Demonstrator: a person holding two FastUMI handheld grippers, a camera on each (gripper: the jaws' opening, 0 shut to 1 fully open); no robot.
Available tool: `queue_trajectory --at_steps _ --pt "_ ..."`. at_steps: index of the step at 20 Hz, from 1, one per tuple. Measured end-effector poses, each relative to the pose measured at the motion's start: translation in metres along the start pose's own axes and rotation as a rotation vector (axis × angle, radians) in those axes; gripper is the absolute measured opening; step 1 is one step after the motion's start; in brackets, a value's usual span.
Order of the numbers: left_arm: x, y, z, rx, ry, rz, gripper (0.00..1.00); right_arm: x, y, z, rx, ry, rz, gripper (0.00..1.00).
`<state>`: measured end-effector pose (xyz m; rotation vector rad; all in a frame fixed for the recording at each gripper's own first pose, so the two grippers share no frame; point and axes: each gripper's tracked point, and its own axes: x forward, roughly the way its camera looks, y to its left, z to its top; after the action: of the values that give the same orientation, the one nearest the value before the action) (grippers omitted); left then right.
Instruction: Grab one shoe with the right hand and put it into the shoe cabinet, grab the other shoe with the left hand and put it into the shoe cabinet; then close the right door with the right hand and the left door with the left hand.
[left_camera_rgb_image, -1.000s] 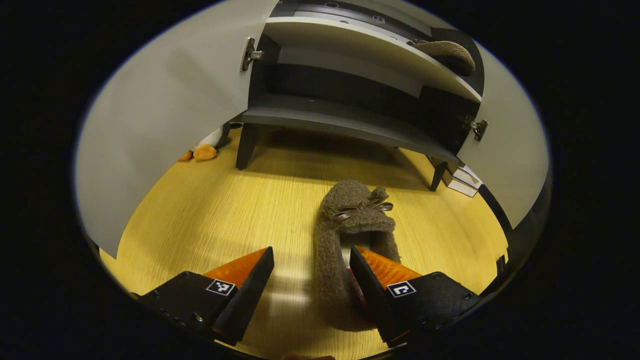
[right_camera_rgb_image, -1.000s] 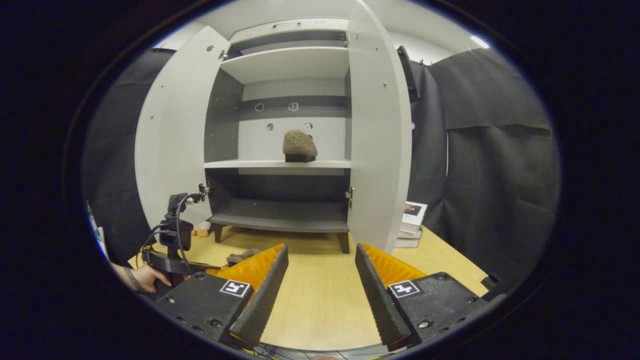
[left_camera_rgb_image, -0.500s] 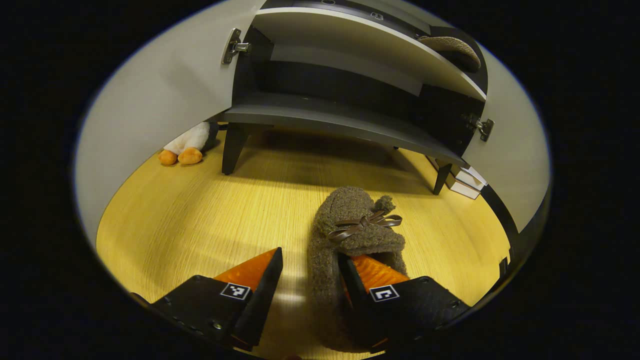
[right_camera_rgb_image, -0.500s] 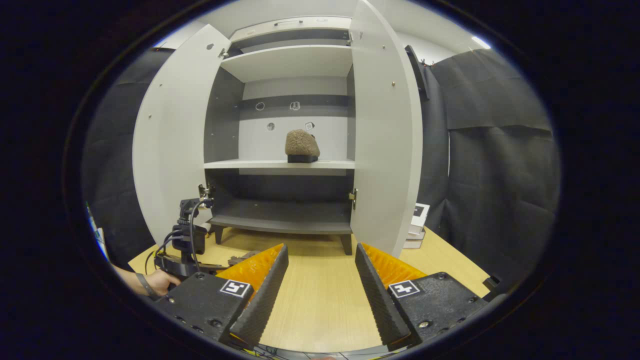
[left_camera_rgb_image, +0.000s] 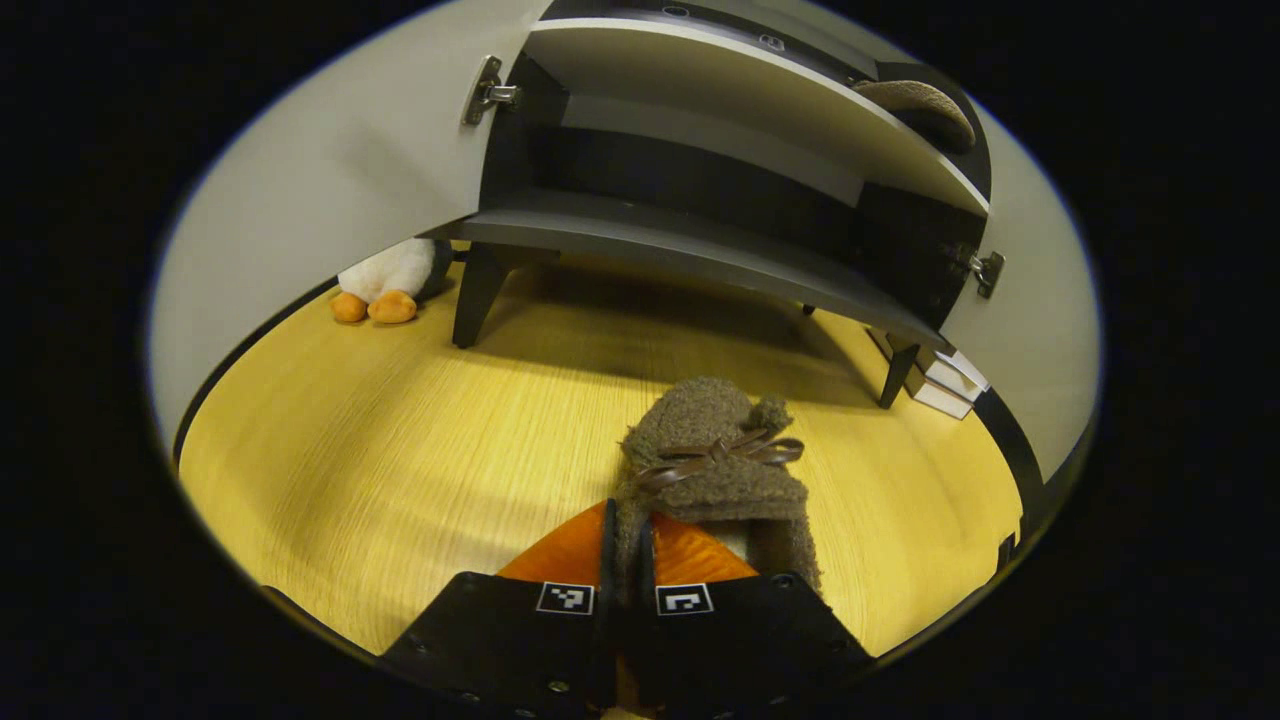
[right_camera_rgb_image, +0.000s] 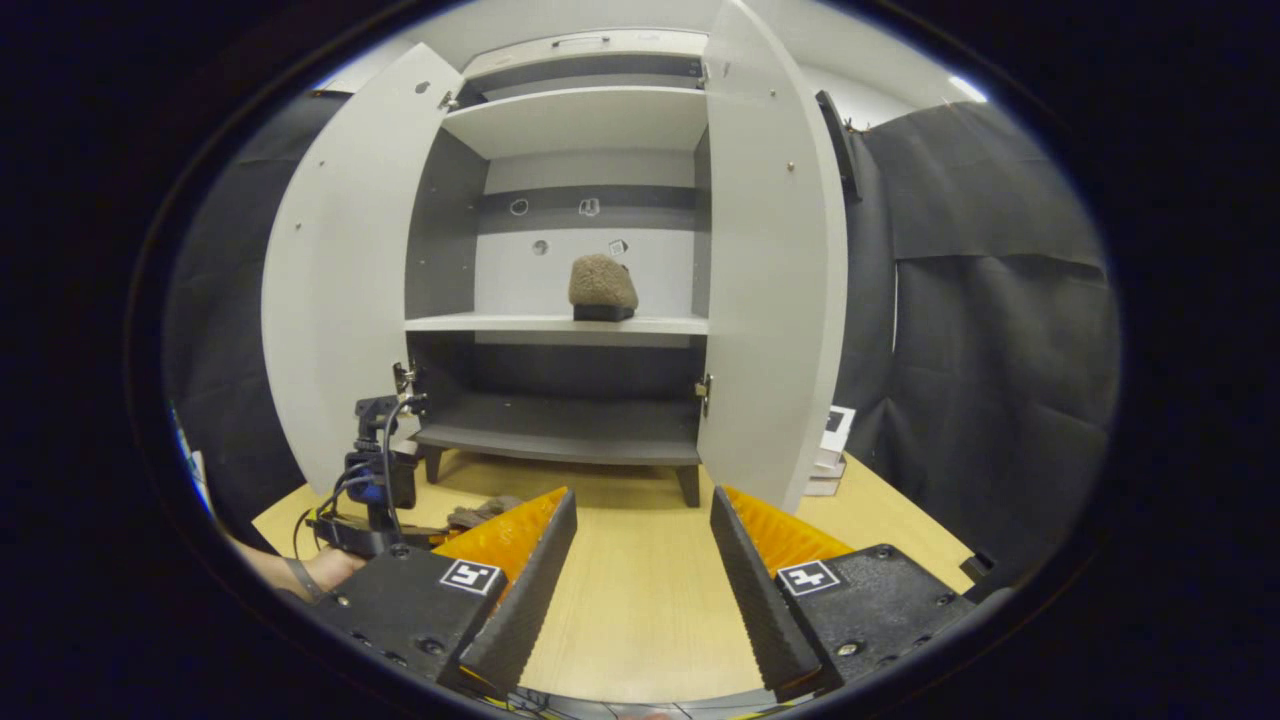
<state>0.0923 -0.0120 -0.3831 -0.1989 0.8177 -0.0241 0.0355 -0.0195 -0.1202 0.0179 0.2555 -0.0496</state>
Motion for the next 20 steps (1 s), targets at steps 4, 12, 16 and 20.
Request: queue_trajectory --at_steps 4,12,16,20 --pt "-0.009 0.001 0.006 0.000 -0.033 -0.005 0.01 -0.002 0.000 -0.002 0.000 0.002 0.000 0.86" --pt "-0.147 -0.055 0.123 0.048 -0.402 -0.006 0.01 0.000 0.007 0.000 0.010 -0.017 0.020 0.88" --pt "-0.198 -0.092 0.239 0.089 -0.590 -0.055 0.01 0.000 0.013 0.003 0.014 -0.036 0.045 0.86" --pt "-0.191 -0.093 0.349 0.061 -0.675 -0.009 0.01 -0.003 0.015 0.003 0.032 -0.048 0.051 0.86"
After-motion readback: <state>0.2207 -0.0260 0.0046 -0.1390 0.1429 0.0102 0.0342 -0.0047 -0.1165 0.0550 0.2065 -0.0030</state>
